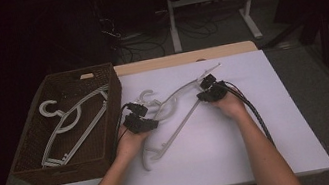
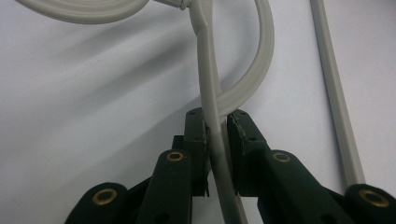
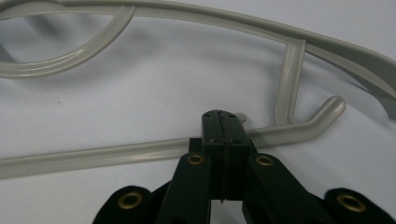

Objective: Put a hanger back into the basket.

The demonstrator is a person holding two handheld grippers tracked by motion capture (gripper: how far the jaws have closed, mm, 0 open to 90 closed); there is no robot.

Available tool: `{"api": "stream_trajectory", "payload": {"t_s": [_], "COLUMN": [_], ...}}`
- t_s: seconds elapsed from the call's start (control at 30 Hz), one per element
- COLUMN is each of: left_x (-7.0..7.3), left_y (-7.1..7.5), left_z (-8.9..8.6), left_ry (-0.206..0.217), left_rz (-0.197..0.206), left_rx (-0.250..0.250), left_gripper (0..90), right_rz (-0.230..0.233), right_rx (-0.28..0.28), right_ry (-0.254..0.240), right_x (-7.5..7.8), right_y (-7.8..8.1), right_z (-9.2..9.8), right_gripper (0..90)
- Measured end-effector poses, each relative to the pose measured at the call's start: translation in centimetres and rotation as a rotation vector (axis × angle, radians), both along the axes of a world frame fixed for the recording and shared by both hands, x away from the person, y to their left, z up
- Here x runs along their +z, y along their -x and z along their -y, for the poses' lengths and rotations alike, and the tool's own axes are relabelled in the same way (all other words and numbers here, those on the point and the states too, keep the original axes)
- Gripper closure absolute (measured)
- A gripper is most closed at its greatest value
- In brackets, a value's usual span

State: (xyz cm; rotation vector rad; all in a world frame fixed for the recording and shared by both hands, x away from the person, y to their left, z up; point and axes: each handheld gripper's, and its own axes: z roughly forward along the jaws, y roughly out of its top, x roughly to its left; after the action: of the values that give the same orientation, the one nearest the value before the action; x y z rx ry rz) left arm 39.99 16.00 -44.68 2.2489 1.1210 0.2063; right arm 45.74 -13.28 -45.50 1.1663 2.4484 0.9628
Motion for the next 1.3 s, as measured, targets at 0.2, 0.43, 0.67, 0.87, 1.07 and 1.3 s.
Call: {"api": "stream_trajectory", "payload": {"t_s": [0.2,0.43,0.67,0.87,1.07,1.3], "left_x": [0.6,1.8,5.0,8.7,11.5,15.3], "left_y": [-0.3,-0.1,0.2,0.5,0.5,0.6], "left_z": [-0.1,-0.1,-0.1,0.1,-0.6,-3.2], "left_ry": [0.022,0.039,0.071,0.066,0.063,0.049], "left_rz": [0.017,0.023,0.058,0.101,0.121,0.145], "left_rx": [0.003,0.012,0.018,0.005,-0.028,-0.05], "left_gripper": [82.1,82.3,82.3,82.3,82.3,82.3], "right_rz": [0.002,0.025,0.007,0.029,0.053,0.059], "right_rx": [-0.001,-0.007,-0.001,-0.012,-0.003,0.0], "right_ry": [-0.091,-0.124,-0.126,-0.116,-0.122,-0.119], "right_x": [2.0,4.5,4.0,3.6,3.2,2.1], "right_y": [0.8,3.9,7.1,9.6,11.3,13.0], "right_z": [1.7,4.4,5.7,6.7,6.9,6.9], "right_gripper": [64.4,30.6,13.9,10.3,4.7,0.1]}}
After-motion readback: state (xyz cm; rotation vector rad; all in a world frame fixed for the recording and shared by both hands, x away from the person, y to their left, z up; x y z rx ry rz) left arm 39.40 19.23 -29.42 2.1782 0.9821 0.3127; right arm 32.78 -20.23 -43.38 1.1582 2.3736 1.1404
